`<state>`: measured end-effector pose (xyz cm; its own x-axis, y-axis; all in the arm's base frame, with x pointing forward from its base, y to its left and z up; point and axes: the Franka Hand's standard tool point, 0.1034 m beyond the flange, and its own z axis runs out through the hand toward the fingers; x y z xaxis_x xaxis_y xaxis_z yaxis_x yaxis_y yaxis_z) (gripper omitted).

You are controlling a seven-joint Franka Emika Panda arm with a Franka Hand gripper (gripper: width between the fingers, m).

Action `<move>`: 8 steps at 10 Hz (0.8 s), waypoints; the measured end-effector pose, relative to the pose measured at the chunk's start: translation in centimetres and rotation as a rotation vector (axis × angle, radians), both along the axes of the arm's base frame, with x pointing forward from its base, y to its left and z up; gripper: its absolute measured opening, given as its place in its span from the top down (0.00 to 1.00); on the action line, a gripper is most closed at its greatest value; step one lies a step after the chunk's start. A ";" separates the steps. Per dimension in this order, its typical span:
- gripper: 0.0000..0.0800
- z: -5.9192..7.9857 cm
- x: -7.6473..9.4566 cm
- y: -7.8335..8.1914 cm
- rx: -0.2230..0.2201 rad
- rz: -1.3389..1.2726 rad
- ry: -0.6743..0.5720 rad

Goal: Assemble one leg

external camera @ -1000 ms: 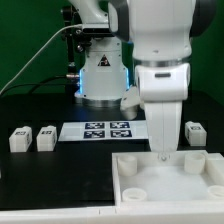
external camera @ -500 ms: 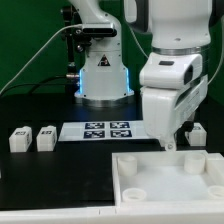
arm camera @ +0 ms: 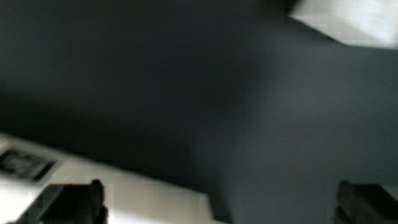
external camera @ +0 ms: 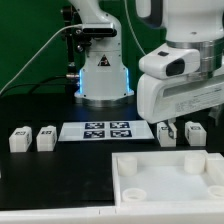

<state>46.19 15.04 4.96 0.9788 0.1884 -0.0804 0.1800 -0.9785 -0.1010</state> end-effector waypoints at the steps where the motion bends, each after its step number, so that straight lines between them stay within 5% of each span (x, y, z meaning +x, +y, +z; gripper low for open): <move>1: 0.19 -0.3 -0.4 0.6 0.007 -0.103 0.018; 5: 0.19 -0.2 -0.9 0.8 -0.005 -0.119 0.088; 8: 0.19 0.5 -3.2 2.6 -0.079 -0.089 0.414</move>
Offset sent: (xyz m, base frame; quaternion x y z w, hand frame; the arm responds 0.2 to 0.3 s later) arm 0.0000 0.0000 0.0000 0.0000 -0.0899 0.0000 0.9960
